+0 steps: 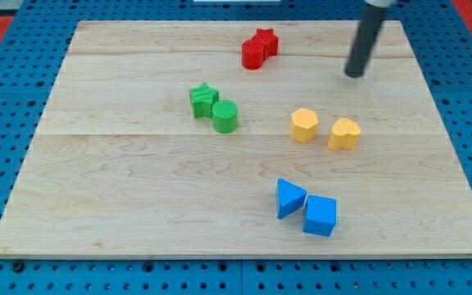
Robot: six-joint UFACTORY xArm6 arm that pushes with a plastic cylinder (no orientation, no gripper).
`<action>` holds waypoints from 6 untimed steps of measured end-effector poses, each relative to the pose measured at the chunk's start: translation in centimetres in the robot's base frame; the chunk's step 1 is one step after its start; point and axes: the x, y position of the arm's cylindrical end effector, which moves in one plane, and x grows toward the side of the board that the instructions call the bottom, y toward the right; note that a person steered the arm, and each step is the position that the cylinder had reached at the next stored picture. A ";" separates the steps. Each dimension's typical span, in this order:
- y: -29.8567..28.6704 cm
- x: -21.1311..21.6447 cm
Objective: Move the red star vertically to the top of the green star
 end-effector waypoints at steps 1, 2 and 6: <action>-5.5 -2.0; -5.4 -2.9; -17.0 -8.9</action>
